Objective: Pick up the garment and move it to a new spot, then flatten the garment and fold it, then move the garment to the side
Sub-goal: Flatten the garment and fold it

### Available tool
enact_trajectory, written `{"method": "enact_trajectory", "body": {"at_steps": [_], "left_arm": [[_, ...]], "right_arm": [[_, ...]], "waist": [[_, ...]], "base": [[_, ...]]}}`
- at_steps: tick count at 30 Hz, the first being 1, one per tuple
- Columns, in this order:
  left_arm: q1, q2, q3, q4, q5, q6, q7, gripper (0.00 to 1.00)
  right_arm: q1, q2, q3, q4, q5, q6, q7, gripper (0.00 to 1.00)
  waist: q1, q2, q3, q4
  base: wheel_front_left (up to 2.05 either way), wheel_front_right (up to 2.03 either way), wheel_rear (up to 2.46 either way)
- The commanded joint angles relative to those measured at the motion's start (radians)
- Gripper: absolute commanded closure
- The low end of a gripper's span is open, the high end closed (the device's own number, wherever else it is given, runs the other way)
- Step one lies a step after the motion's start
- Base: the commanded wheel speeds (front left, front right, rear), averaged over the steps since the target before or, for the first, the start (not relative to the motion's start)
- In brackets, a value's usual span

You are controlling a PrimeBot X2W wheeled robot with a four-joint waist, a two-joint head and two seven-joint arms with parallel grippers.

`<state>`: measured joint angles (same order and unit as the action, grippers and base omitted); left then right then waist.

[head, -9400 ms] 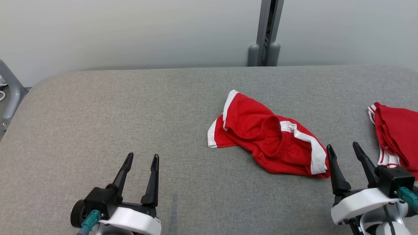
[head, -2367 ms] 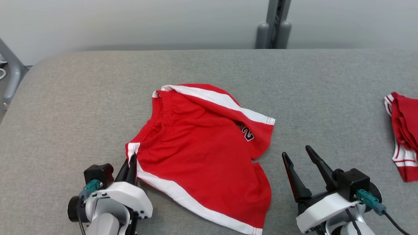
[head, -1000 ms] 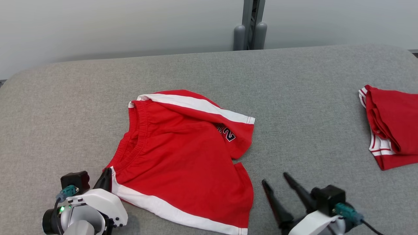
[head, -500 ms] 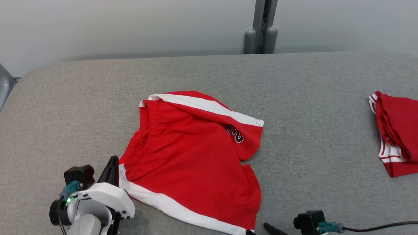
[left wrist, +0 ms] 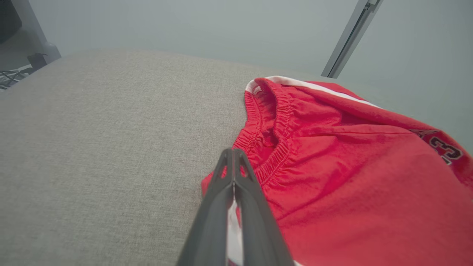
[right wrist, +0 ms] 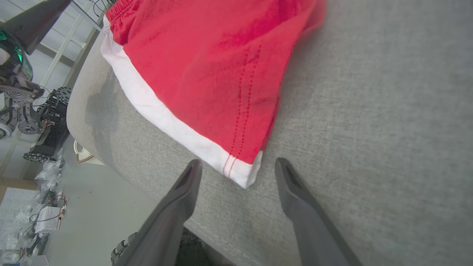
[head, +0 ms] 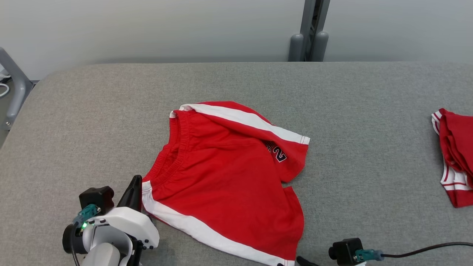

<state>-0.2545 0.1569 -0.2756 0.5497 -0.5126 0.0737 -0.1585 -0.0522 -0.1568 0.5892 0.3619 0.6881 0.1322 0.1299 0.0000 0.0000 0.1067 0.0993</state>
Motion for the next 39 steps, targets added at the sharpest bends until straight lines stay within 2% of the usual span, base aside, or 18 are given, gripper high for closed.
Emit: {"method": "enact_trajectory", "body": {"at_steps": [1,6,10,17,23,26,27,28,29,34,39], "left_arm": [[0.003,0.008,0.000,-0.005,-0.008,0.007,0.001,1.00],[0.012,0.012,0.000,-0.020,-0.010,0.012,-0.008,1.00],[0.020,0.013,0.003,-0.046,-0.011,-0.005,-0.042,1.00],[0.043,0.006,0.021,-0.107,0.003,-0.010,-0.091,1.00],[0.087,-0.005,0.044,-0.193,0.029,-0.017,-0.106,1.00],[0.111,-0.021,0.067,-0.248,0.049,-0.025,-0.106,1.00],[0.121,-0.029,0.072,-0.268,0.057,-0.033,-0.106,0.78],[0.129,-0.032,0.079,-0.288,0.070,-0.039,-0.107,0.29],[0.141,-0.036,0.086,-0.303,0.079,-0.045,-0.107,0.00],[0.188,-0.060,0.107,-0.358,0.149,-0.073,-0.107,0.00],[0.224,-0.080,0.126,-0.368,0.201,-0.091,-0.107,0.00]], "right_arm": [[-0.005,0.000,0.005,0.019,0.006,-0.003,-0.001,0.00],[-0.016,-0.004,0.014,0.036,0.015,-0.003,-0.016,0.00],[-0.019,-0.018,0.001,0.033,0.006,-0.004,-0.051,0.00],[-0.026,-0.046,-0.075,-0.047,-0.054,-0.002,-0.144,0.00],[-0.050,-0.064,-0.199,-0.148,-0.213,-0.002,-0.260,0.00],[-0.052,-0.047,-0.268,-0.195,-0.321,-0.002,-0.319,0.00],[-0.049,-0.040,-0.291,-0.212,-0.355,-0.002,-0.334,0.00],[-0.043,-0.033,-0.311,-0.226,-0.394,-0.002,-0.348,0.00],[-0.034,-0.021,-0.334,-0.239,-0.425,-0.002,-0.359,0.00],[0.003,0.034,-0.435,-0.296,-0.576,-0.002,-0.390,0.00],[0.033,0.072,-0.481,-0.295,-0.646,-0.002,-0.397,0.00]], "waist": [[0.0000,0.0000,0.000,0.002],[0.0000,0.0000,0.003,0.005],[0.0000,0.0000,0.002,0.005],[0.0000,0.0000,-0.013,-0.004],[0.0000,0.0000,-0.032,-0.014],[0.0000,0.0000,-0.037,-0.014],[0.0000,0.0000,-0.039,-0.014],[0.0000,0.0000,-0.041,-0.013],[0.0000,0.0000,-0.042,-0.011],[0.0000,0.0000,-0.046,-0.004],[0.0000,0.0000,-0.047,0.002]], "base": [[0.00,0.00,0.00],[0.00,0.00,0.00],[0.00,0.00,0.00],[0.00,0.00,0.00],[0.00,0.00,0.00],[0.00,0.00,0.00],[0.00,0.00,0.00],[0.00,0.00,0.00],[0.00,0.00,0.00],[0.00,0.00,0.00],[0.00,0.00,0.00]]}}
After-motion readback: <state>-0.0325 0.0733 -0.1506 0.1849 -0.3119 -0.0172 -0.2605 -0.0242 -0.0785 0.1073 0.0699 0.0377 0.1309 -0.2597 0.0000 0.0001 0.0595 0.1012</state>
